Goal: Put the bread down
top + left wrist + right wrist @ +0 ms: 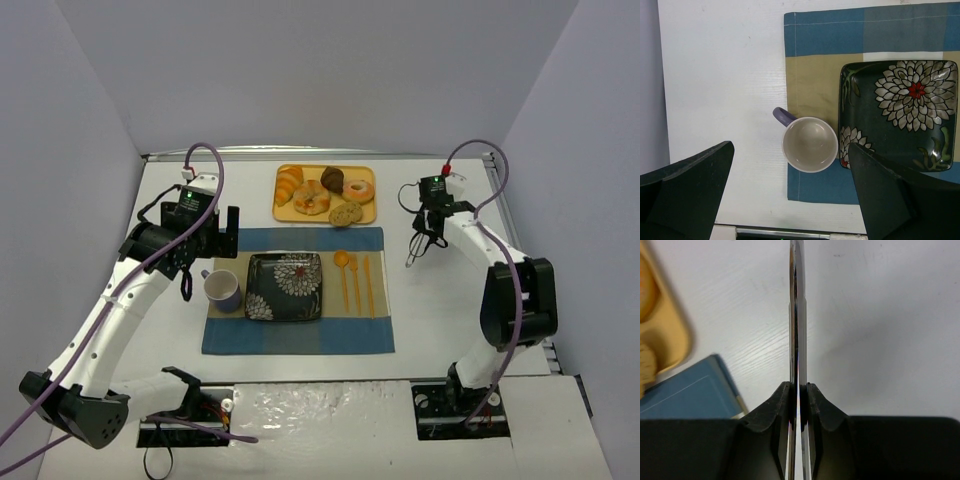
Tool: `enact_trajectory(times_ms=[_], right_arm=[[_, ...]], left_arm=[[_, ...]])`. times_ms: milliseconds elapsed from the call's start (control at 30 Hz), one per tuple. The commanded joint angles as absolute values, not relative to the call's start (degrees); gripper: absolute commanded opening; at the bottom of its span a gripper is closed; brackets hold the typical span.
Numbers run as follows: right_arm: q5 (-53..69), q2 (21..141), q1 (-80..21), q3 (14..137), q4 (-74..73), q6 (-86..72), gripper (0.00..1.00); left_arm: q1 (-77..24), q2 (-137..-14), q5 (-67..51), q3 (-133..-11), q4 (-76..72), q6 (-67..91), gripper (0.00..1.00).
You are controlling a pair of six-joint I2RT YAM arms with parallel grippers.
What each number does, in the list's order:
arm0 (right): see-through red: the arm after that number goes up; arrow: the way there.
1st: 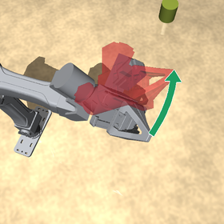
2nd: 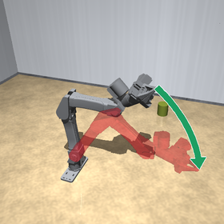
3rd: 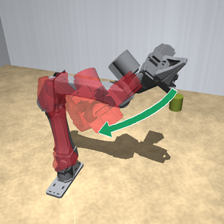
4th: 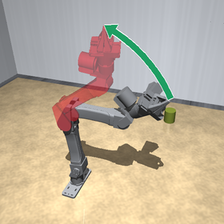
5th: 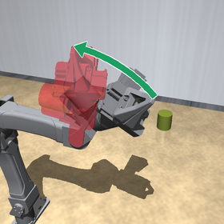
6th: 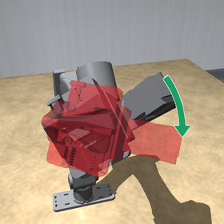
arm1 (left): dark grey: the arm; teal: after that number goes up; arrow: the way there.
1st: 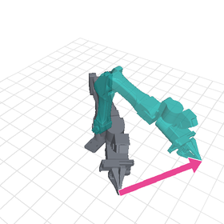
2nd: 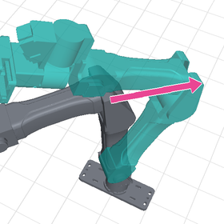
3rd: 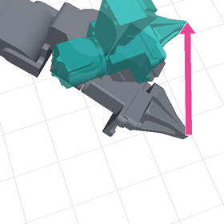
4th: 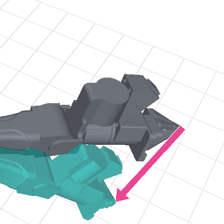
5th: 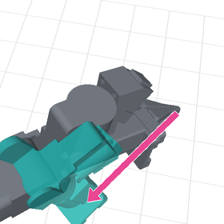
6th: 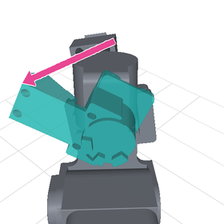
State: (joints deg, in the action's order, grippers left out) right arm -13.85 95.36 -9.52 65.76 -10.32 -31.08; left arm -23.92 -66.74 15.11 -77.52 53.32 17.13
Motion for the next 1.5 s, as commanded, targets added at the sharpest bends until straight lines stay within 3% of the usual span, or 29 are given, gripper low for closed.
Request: enact_trajectory(times_ms=[0, 133, 367, 467, 767, 967, 1467], right_arm=[[-14.94, 86.17, -12.17, 71.48, -16.09, -29.79, 0.02], [-15.29, 83.02, -14.34, 74.64, -19.9, -29.77, 0.11], [-15.65, 79.49, -16.81, 77.93, -22.8, -29.62, 0.43], [-15.88, 78.51, -17.2, 79.11, -23.59, -29.71, 0.47], [-15.03, 77.78, -19.16, 82.61, -25.57, -29.71, 0.55], [-12.64, 79.73, -20.82, 84.76, -25.66, -29.15, 0.55], [-1.59, 101.95, -26.61, 103.87, -25.39, -27.43, 0.54]], left_arm=[[-23.64, -65.89, 16.29, -80.18, 52.15, 17.37, 0.97], [-23.56, -65.48, 16.22, -79.53, 51.82, 17.69, 0.97], [-23.64, -65.65, 15.82, -79.46, 51.33, 18.01, 0.97], [-23.64, -65.72, 15.82, -79.75, 51.42, 17.87, 0.97], [-23.64, -65.39, 16.0, -79.46, 51.68, 17.84, 0.97], [-23.64, -65.37, 15.91, -79.45, 51.44, 18.12, 0.97], [-23.64, -66.0, 16.17, -80.24, 51.77, 18.98, 0.97]])
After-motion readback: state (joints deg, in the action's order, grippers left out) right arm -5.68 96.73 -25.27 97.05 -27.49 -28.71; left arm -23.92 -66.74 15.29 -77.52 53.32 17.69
